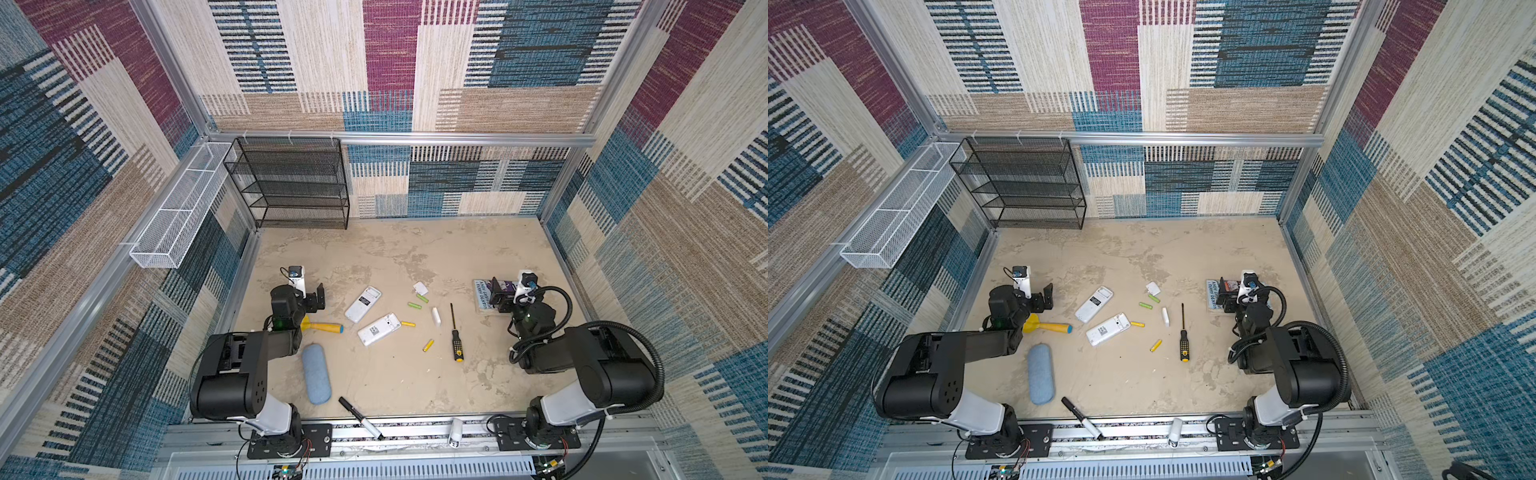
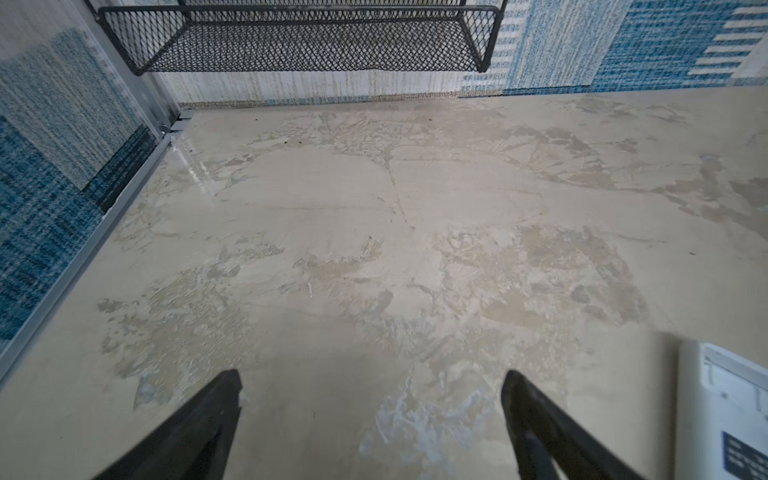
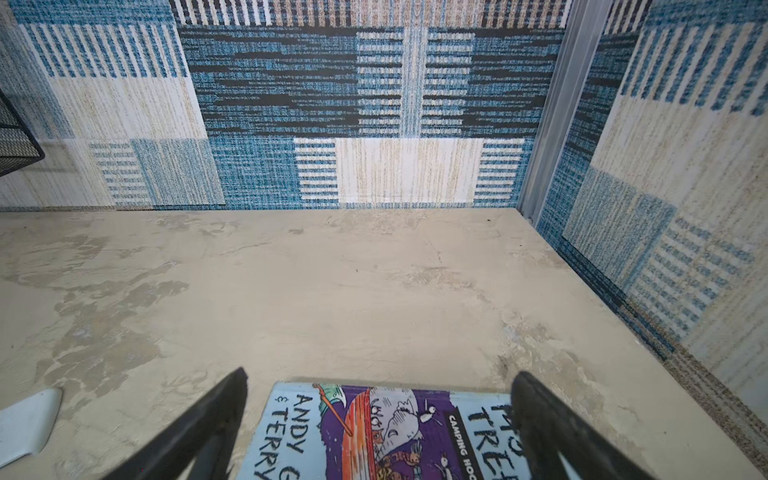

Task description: Unload the batteries from the remote control

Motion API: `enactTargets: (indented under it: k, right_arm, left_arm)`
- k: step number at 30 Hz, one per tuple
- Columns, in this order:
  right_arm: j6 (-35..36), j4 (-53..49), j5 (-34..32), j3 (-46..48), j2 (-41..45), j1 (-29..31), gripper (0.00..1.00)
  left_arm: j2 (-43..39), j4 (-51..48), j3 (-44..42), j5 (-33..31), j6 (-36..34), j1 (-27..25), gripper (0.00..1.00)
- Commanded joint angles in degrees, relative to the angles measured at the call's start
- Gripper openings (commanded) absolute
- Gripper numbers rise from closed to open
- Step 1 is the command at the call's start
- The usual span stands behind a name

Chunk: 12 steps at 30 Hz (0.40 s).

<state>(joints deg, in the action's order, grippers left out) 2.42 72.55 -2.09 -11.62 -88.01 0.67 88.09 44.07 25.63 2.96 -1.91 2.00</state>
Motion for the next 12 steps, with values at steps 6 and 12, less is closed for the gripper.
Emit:
enactTargets:
  k: [6,12]
  right_arm:
    - [-0.57,1.36,0.51,-0.39,-0.09,-0.05,0.99]
    - [-0.57,1.5,0.43,-0.17,0.07,-0.05,1.0]
  left_arm:
    - [0.13,-0.48,0.39,-1.99,1.39,-0.04,1.0]
    - [-0.03,-0.3,0.28,-1.99,1.41,-0.02,1.0]
